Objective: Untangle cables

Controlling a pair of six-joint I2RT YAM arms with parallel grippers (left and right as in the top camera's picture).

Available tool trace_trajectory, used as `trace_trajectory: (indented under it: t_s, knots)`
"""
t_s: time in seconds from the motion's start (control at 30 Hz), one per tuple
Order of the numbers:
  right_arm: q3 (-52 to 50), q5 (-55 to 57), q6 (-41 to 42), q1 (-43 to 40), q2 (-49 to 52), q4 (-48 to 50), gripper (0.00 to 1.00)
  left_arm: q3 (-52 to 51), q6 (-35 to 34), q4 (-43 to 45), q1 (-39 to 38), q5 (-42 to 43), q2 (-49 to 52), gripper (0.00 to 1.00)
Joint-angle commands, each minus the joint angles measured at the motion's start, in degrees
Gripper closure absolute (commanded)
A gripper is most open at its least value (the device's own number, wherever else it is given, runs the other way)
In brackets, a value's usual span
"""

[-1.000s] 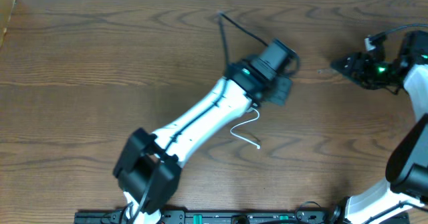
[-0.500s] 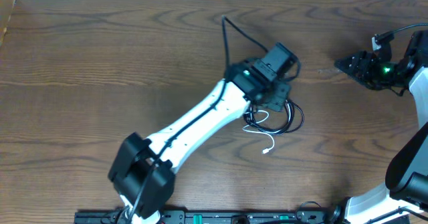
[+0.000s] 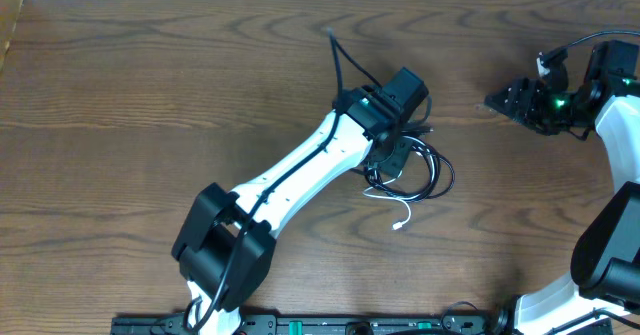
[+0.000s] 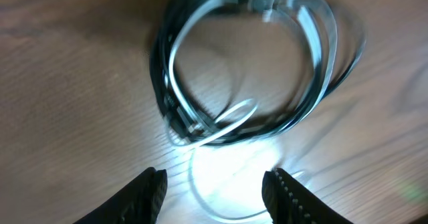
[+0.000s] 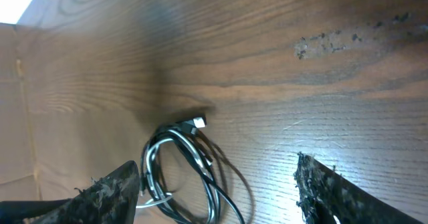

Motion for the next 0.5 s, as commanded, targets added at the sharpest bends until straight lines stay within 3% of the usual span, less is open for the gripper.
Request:
trace_trajectory:
  t_s: [0.0,0.1,0.23,0.33,0.47]
  knots:
    - [0.57,1.53,0.11,1.11,-0.85,-0.22,0.28,-1.62,18.25,-0.74,0.04,0.04,1.18,0.48]
    - [0.57,1.55,0.11,1.38,-0.85,-0.31,0.28,-3.28,25.51,0.42,0.04,0.96,1.6,0.48]
    - [0.57,1.53,0.09,1.6,-0.85,-0.46,0.28,-3.69,33.83,0.68,0.04,10.84,3.45,0.48]
    - [0.57,1.53,0.11,1.6,-0.85,-0.57,0.28,-3.72,34.36,3.02,0.04,10.82,5.73,0.5]
    - [0.57,1.53,0.09,1.6,-0.85,-0.98,0.28,-3.69,32.3,7.5,0.04,4.57,8.85,0.53]
